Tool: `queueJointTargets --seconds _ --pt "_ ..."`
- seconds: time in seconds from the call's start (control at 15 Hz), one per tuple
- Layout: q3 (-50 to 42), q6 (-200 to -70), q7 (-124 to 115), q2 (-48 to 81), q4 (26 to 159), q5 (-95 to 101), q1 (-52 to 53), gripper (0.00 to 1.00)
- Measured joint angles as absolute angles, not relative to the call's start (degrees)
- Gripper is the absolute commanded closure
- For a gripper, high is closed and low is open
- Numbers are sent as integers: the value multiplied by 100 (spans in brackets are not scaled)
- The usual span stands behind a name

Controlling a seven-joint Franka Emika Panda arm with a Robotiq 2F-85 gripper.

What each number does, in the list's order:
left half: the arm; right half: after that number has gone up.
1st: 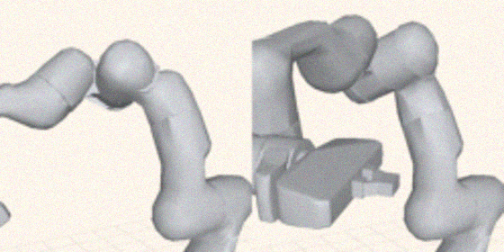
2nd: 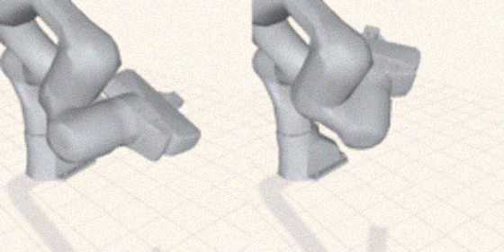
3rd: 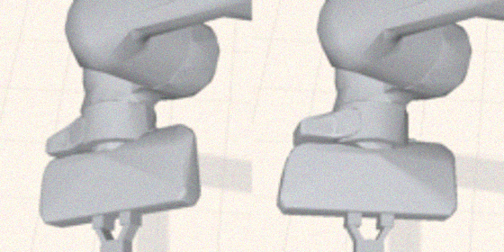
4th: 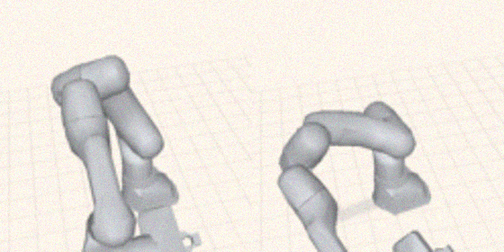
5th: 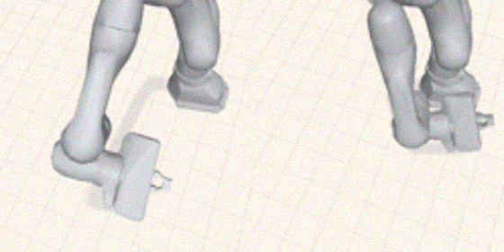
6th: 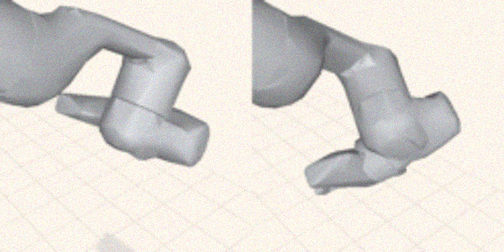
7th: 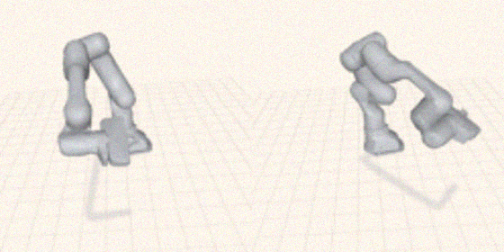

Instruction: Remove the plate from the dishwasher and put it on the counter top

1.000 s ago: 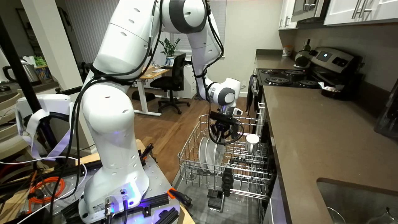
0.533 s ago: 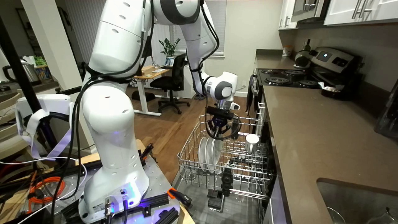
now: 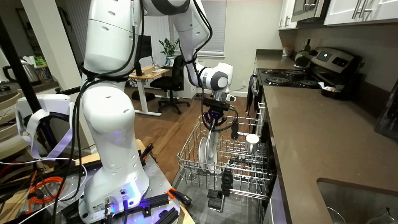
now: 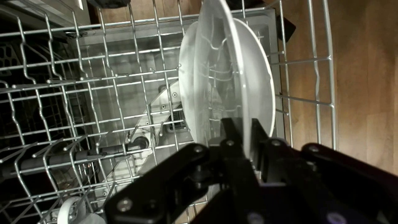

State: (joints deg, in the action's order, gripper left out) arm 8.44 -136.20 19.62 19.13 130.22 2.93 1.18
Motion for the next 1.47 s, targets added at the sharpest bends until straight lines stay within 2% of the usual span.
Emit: queueJointTargets --seconds 0.93,1.47 --pt "565 -14027 1123 1486 13058 1259 502 96" --pt "27 -14645 -1652 1266 13252 3832 1236 96"
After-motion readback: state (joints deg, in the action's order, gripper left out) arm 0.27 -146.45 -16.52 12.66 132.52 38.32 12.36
